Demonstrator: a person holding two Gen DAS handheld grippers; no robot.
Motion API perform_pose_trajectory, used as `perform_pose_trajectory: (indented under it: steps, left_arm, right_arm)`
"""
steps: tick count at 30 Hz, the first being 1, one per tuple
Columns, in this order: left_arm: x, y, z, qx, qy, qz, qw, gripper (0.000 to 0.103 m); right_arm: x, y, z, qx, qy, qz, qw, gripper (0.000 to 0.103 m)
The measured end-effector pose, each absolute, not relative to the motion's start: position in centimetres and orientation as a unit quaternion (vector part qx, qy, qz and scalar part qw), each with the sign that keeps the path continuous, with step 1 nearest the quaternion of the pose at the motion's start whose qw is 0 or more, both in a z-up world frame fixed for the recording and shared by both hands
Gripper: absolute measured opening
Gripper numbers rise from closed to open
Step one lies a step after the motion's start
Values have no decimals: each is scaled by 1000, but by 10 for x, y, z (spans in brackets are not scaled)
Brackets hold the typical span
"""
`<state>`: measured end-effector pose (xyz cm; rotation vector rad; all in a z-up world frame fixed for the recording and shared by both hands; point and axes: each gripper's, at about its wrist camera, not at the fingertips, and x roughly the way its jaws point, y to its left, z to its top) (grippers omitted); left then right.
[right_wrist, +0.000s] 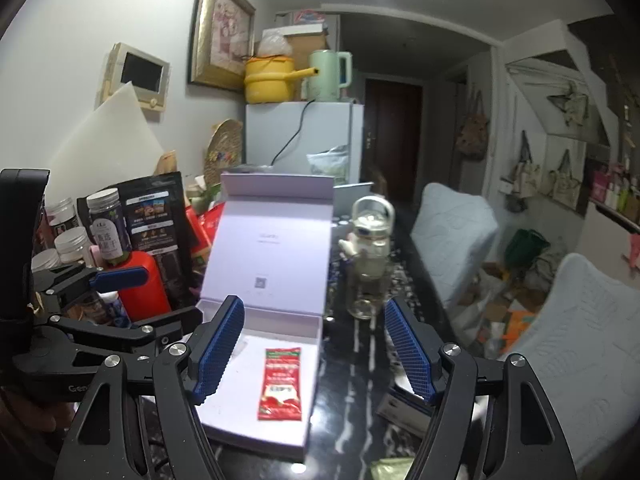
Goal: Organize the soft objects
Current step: 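Withdraw both grippers from the box back over the table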
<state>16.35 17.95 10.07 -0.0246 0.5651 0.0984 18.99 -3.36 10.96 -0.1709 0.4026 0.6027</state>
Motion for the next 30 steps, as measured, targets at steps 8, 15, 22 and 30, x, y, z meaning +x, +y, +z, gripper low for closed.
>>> perform_pose_trajectory:
  steps: [8,15,22,30]
  left_arm:
    - [146,134,96,13,272,2,962,79]
    - [133,89,84,26,285,-59,956,79]
    - [125,55,66,23,303,-121,945,79]
    - [123,24,40,42,341,-169,924,79]
  right_arm:
    - [164,-83,102,-73,204,249,944,74]
    - [143,-130,82,-46,229,208,950,74]
    - [125,-171,59,-26,255,165,952,74]
    - [108,-206,34,-5,281,128,951,74]
